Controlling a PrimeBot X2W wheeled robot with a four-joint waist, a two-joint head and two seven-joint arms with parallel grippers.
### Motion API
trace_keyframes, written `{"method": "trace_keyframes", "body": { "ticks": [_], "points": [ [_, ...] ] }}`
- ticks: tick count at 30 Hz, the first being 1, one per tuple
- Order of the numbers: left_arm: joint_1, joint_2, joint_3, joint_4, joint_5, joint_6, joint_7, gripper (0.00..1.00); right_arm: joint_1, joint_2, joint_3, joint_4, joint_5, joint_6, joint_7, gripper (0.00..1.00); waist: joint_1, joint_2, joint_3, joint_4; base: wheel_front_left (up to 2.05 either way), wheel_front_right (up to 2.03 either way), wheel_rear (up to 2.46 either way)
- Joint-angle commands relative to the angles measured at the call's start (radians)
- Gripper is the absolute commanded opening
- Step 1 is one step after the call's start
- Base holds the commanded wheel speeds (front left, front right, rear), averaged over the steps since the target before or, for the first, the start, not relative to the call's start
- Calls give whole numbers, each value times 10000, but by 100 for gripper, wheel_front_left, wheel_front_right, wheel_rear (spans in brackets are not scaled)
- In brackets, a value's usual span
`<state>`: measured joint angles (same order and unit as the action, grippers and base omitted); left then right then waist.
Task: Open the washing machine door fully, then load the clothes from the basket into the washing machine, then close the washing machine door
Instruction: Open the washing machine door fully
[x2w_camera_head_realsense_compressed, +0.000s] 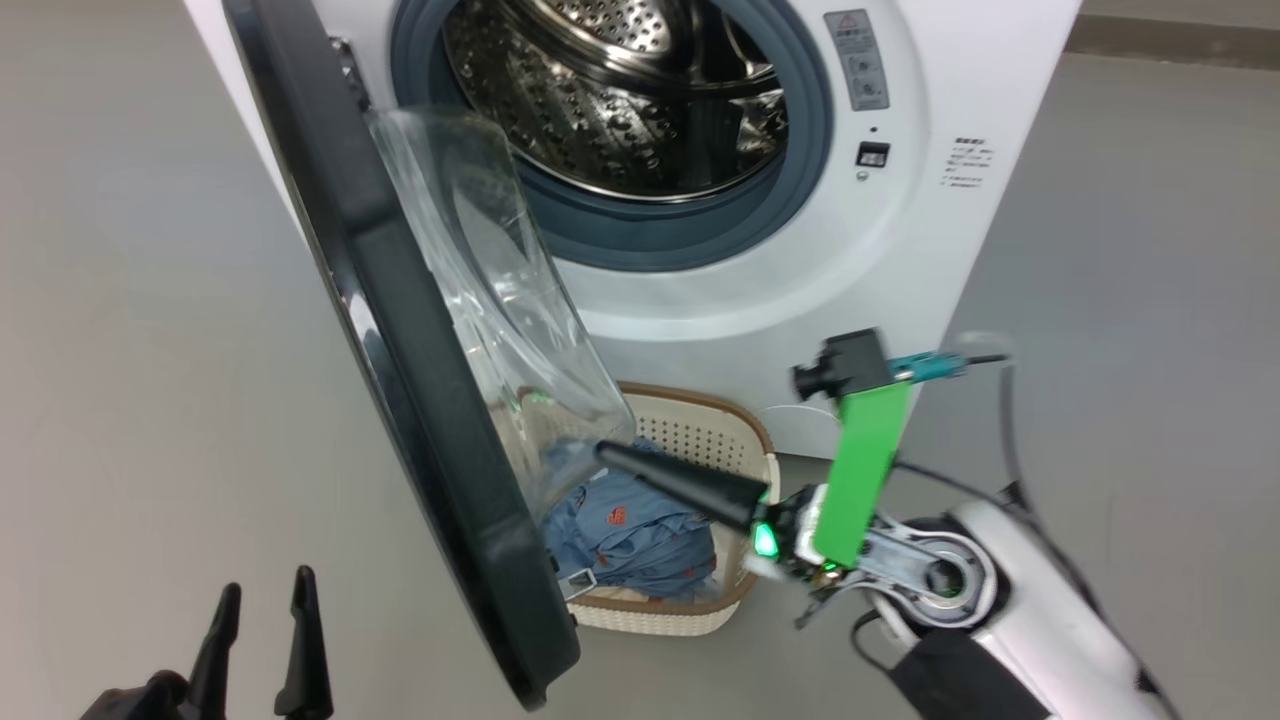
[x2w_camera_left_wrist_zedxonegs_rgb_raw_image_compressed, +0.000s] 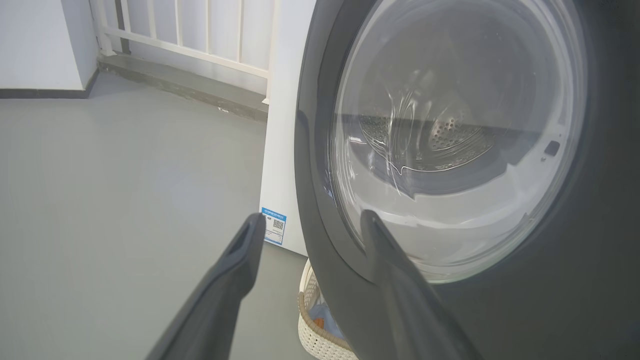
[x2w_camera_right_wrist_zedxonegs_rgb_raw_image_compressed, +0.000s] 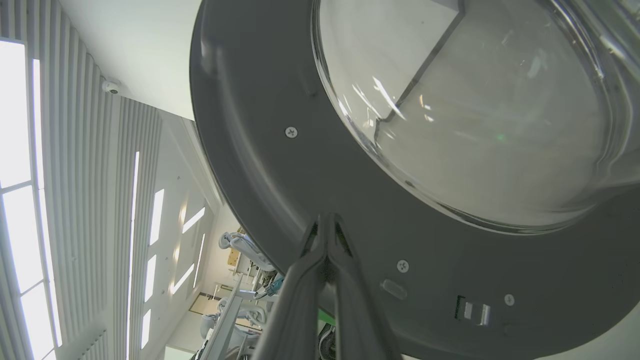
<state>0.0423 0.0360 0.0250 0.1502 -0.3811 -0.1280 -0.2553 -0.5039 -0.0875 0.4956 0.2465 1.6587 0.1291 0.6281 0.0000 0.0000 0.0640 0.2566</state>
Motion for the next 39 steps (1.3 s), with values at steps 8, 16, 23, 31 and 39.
{"method": "trace_keyframes", "body": {
  "ticks": [8, 16, 23, 31, 39],
  "points": [
    [57, 143, 679, -238, 232, -25, -65, 100, 744, -1107, -136, -2163, -1934, 16, -1579, 44, 0, 0, -277, -492, 0, 0, 0],
    [148, 143, 773, -274, 259, -25, -65, 100, 1091, -2360, 453, -2915, -2847, 16, -3584, 100, 0, 0, -367, -831, 0, 0, 0],
    [190, 143, 821, -297, 295, -26, -65, 100, 1069, -3940, 1457, -2573, -4501, 16, -6550, 100, 0, 0, -409, -1033, 0, 0, 0],
    [328, 143, 998, -335, 323, -26, -65, 100, 1286, -4915, 2154, -1496, -5911, 16, -8846, 100, 0, 0, -486, -1271, 0, 0, 0],
    [436, 143, 1171, -386, 330, -26, -65, 100, 3109, -4221, -646, -1541, -8312, 16, -8895, 100, 0, 0, -479, -1573, 0, 0, 0]
  ]
}}
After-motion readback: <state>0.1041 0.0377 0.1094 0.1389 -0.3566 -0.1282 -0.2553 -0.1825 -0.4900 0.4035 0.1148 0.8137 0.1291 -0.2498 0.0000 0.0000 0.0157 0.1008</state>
